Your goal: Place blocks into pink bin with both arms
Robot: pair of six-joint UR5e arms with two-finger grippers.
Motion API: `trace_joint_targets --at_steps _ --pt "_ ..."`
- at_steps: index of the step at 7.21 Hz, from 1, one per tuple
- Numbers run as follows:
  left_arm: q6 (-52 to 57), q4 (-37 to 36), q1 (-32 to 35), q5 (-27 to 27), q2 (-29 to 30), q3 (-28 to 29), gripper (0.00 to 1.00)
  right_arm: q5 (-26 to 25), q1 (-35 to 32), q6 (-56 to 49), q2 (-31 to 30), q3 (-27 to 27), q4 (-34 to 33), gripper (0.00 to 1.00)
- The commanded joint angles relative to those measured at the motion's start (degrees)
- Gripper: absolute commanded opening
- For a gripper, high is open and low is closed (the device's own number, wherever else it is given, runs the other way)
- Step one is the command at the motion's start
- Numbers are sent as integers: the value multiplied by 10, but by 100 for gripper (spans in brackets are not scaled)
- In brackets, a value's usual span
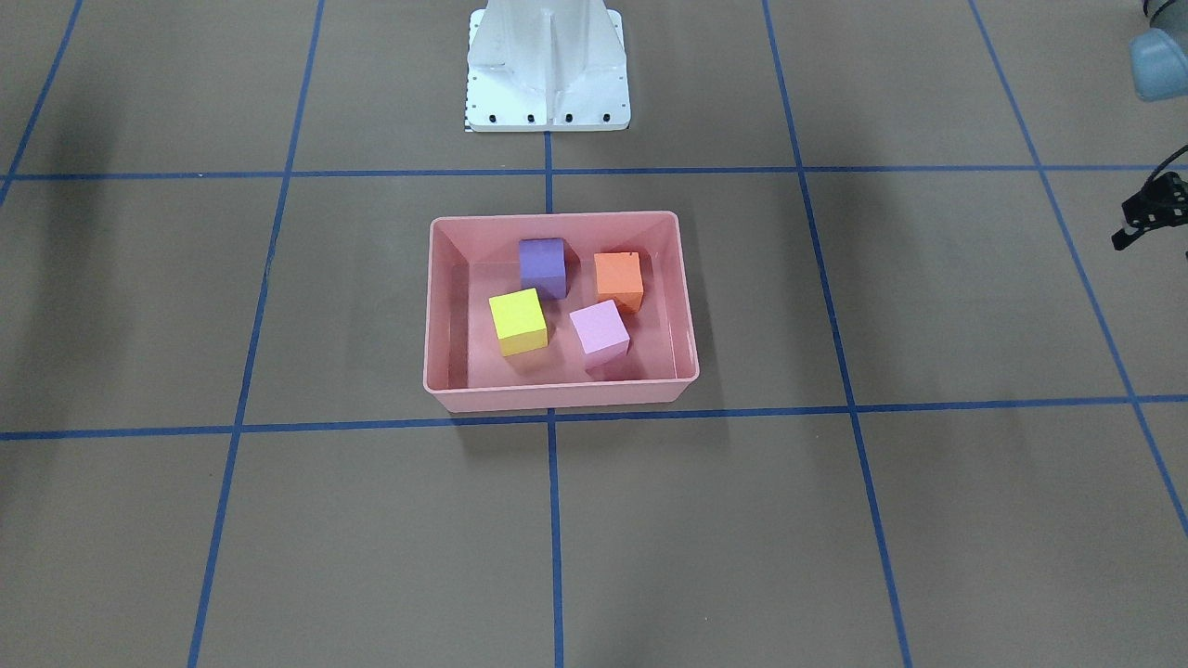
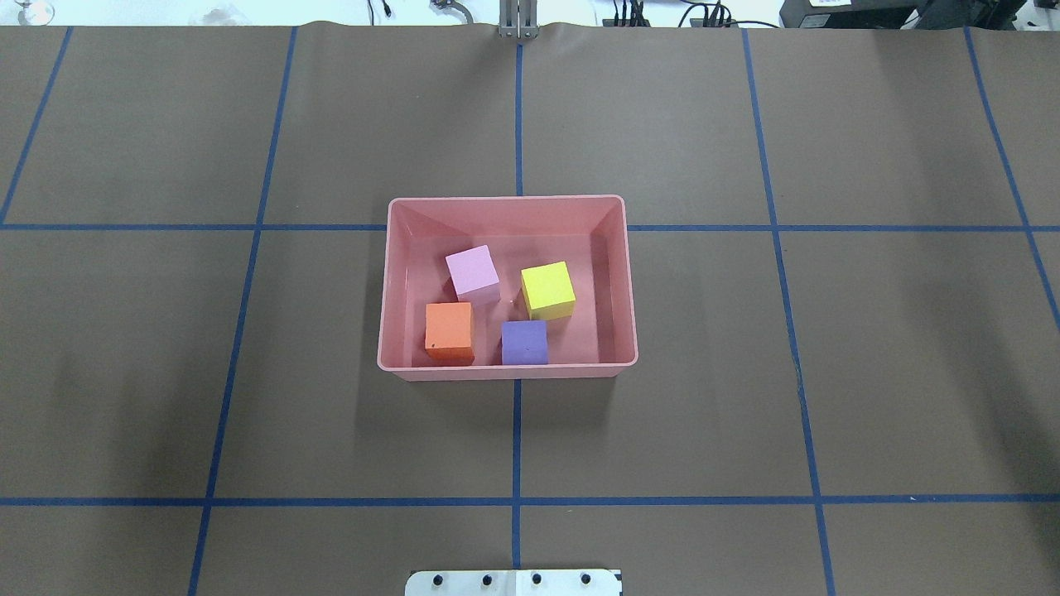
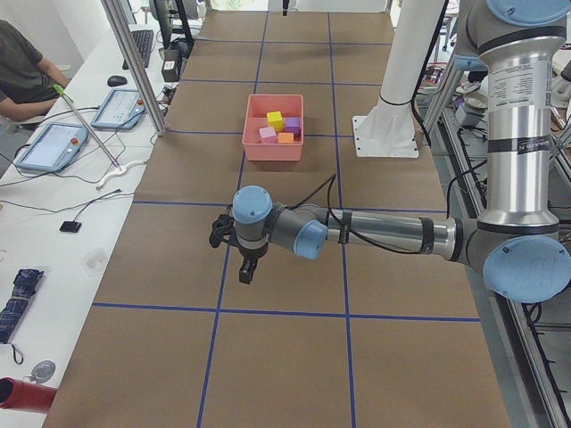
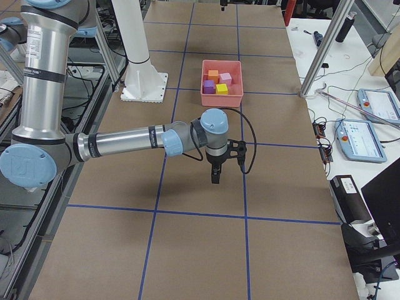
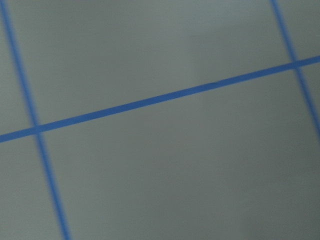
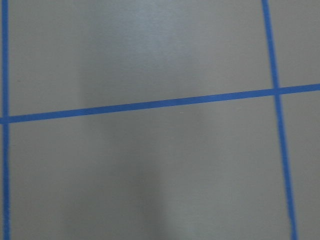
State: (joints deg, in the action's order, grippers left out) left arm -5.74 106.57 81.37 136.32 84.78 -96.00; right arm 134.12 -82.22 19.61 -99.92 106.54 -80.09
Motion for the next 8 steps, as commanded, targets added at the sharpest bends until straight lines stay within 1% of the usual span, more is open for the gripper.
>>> trace_joint_targets --at_steps 1,2,3,4,6,7,8 --pt "86 -7 50 1 2 52 99 4 -11 -20 -3 -8 0 100" --pt "86 -20 56 3 3 50 100 3 -11 -19 -3 -9 0 100" --pt "87 -84 57 3 30 49 100 -7 -11 -19 1 -13 0 100" --pt "90 -109 68 4 35 43 100 -14 -10 -19 4 -15 -1 100" --pt "90 -165 71 4 37 7 100 -20 -8 -14 18 -41 -1 100" --pt "90 -182 71 4 36 -7 100 -19 -7 -12 28 -43 -2 100" --pt "90 -202 72 4 19 -33 100 -19 -7 -12 29 -47 -4 100"
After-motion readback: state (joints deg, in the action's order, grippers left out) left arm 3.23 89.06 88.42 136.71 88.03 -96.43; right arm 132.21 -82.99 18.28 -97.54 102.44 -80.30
